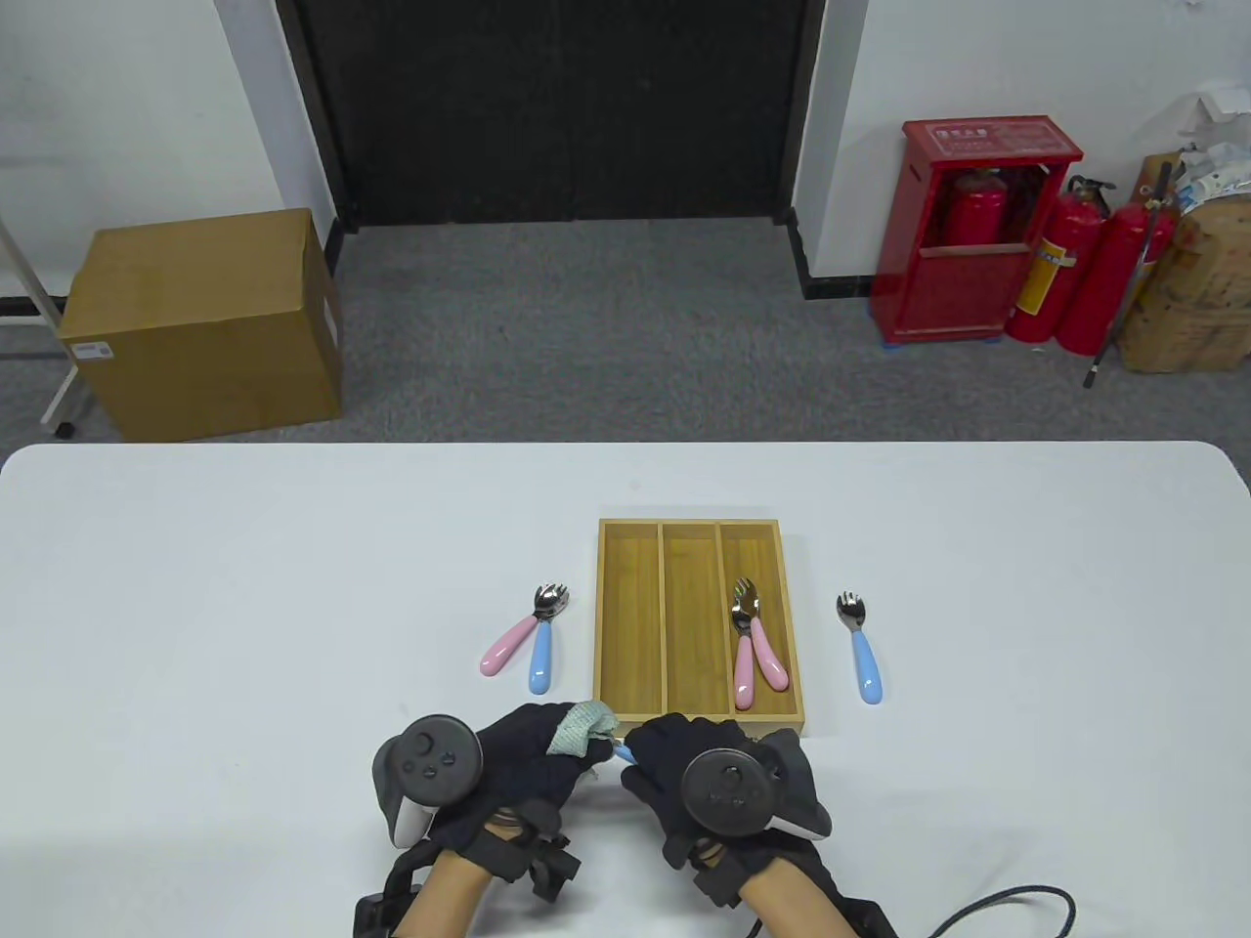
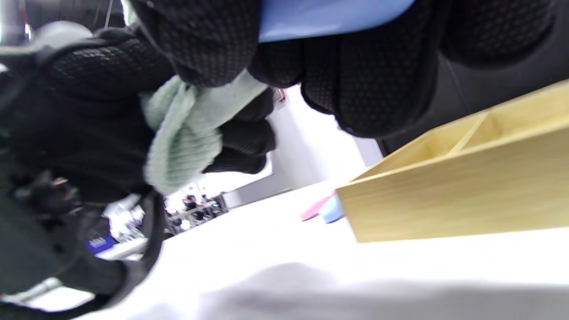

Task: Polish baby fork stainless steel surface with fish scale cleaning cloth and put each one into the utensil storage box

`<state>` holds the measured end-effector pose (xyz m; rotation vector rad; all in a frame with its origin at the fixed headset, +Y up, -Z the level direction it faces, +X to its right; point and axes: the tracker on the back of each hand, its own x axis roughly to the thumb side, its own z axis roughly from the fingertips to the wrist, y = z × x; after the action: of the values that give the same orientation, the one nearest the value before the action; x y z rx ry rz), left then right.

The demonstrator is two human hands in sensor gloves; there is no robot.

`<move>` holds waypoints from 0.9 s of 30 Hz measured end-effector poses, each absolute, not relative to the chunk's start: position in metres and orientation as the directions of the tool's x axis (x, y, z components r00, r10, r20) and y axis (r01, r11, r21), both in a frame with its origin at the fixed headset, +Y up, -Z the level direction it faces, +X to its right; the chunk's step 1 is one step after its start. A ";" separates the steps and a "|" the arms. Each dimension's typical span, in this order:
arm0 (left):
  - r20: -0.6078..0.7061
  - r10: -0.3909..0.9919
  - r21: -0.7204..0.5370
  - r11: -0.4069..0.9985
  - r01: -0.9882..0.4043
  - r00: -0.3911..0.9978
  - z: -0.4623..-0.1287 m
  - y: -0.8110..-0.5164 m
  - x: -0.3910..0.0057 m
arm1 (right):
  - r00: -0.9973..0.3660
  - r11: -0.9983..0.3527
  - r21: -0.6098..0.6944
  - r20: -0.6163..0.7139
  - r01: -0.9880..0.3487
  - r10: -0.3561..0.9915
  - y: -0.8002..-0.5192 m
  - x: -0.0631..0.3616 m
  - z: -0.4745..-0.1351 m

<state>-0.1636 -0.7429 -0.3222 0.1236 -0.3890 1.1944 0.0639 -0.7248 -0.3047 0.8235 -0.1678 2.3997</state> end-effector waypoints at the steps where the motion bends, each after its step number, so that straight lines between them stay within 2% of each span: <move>1: 0.339 0.904 -0.122 0.318 -0.940 0.261 -0.323 -0.745 -0.164 | -0.610 -0.796 0.100 0.588 -0.597 0.531 -0.726 0.064 -0.305; 3: 0.301 0.939 -0.135 0.216 -0.967 0.168 -0.323 -0.747 -0.164 | -0.559 -0.745 0.149 0.570 -0.650 0.602 -0.728 0.062 -0.306; 10: 0.252 0.967 -0.149 0.081 -0.986 0.042 -0.323 -0.749 -0.161 | -0.428 -0.609 0.252 0.515 -0.753 0.743 -0.731 0.056 -0.305; 17: 0.272 0.956 -0.142 0.152 -0.978 0.109 -0.323 -0.748 -0.158 | -0.393 -0.566 0.288 0.482 -0.773 0.783 -0.733 0.056 -0.305; 22: 0.257 0.963 -0.145 0.125 -0.981 0.085 -0.323 -0.754 -0.156 | -0.417 -0.575 0.281 0.462 -0.768 0.783 -0.735 0.057 -0.306; 27: 0.203 0.978 -0.330 0.017 -0.944 -0.053 -0.325 -0.762 -0.149 | -0.372 -0.495 0.292 0.386 -0.818 0.844 -0.740 0.066 -0.311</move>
<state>-0.1486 -0.7622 -0.3251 -0.0984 -0.4317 1.5667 0.0657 -0.7401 -0.3110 0.6016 0.0620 2.0002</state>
